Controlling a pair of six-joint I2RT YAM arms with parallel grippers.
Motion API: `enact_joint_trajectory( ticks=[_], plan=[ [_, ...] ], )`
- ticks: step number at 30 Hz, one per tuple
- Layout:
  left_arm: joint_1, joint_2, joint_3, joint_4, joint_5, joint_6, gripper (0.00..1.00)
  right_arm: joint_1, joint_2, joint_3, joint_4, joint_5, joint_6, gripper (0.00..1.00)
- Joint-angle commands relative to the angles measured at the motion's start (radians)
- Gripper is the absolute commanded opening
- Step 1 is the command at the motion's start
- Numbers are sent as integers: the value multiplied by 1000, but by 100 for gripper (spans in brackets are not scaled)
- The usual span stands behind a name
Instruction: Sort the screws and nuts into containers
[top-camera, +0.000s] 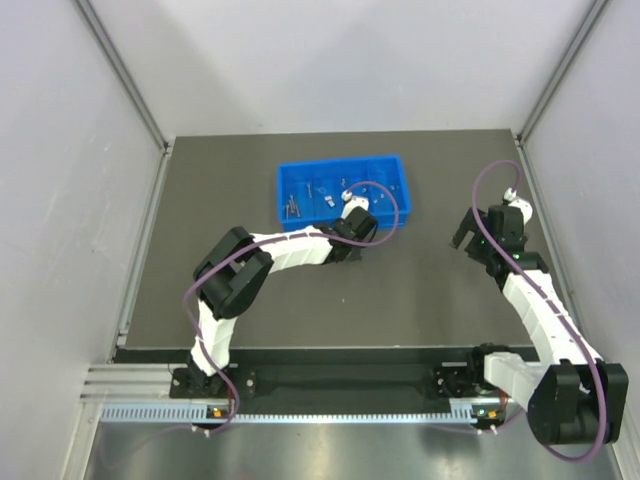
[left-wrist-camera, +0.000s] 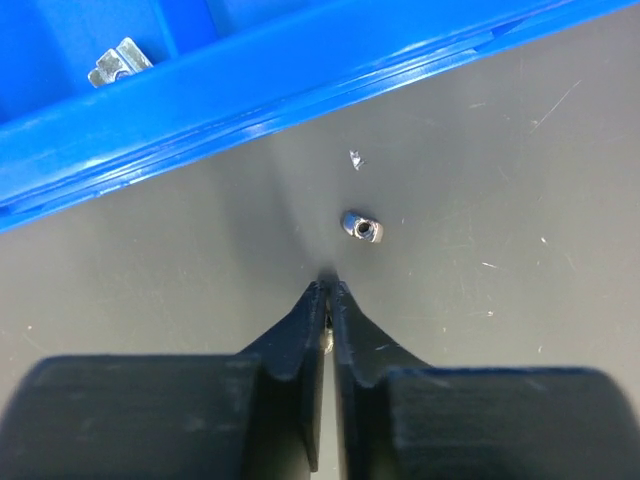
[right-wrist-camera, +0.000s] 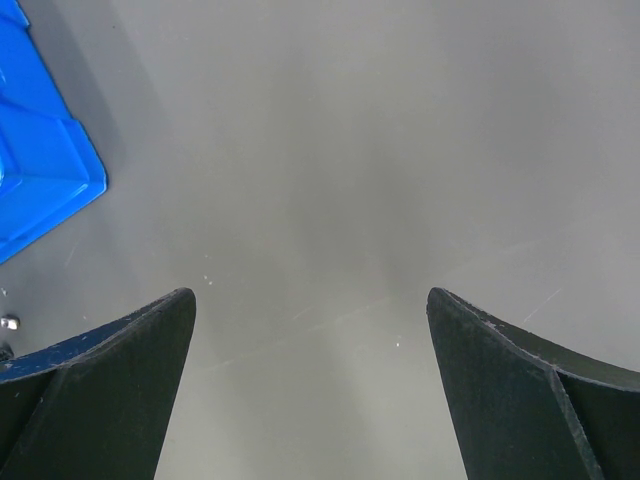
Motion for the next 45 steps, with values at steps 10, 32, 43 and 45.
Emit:
enact_joint_trajectory(
  ticks=[10,32,43,45],
  plan=[
    [-7,-46,-10,-45,37,11,32,-7,-2,3,14,9,9,100],
    [-21,-17,-32,-74,9,-3,0,-7,-2,-8,15,15,12,100],
    [-21,-97,132,49,19,107,0,-7,0,-2,21,21,20,100],
    [-21,-77,201,98,22,137,0,-9,-8,-3,21,21,18,100]
  ],
)
